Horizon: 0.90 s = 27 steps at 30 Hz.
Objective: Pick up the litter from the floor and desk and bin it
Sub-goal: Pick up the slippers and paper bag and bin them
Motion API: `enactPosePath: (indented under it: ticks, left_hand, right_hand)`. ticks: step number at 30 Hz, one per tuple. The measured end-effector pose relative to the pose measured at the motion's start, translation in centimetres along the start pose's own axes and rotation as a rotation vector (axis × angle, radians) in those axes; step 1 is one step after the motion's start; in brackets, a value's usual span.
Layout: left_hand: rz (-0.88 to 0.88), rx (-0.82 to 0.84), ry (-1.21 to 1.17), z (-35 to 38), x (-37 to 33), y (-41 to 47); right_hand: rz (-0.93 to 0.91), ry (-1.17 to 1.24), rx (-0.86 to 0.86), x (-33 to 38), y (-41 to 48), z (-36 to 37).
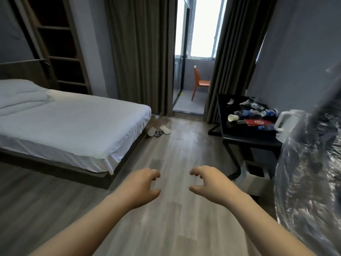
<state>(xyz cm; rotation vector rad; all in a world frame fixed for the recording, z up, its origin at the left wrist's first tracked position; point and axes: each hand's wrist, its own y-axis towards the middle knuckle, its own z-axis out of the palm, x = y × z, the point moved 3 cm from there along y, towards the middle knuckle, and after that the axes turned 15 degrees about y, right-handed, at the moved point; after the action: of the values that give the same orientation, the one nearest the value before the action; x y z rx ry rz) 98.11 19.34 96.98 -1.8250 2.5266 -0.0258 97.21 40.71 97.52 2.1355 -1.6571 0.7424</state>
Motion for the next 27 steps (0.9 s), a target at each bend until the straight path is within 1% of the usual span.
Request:
enactPosePath:
  ticks: [4,8,13,21,27]
  left_hand:
    - [0.002,0.02,0.009,0.8,4.0,6.5]
    - [0.002,0.009,-0.03,0.4,9.2,13.8]
    - [0.035,0.004,-0.011,-0.3,15.4,23.1]
    - [0.054,0.049,-0.052,1.4,20.7,36.7]
    - [0.046,0.064,-0.039,2.2,24.5,48.9]
  right_hand:
    - [0.004,-0.012,0.002,-0.9,7.7,-0.1]
    - [0.039,0.001,0.003,-0.8,16.0,-0.7]
    - [0.095,0.039,-0.01,-0.5,25.6,-1.0]
    - [0.171,0.057,0.013,-3.7,39.4,-2.1]
    - [0.151,0.075,0.022,-7.5,52.0,-3.6]
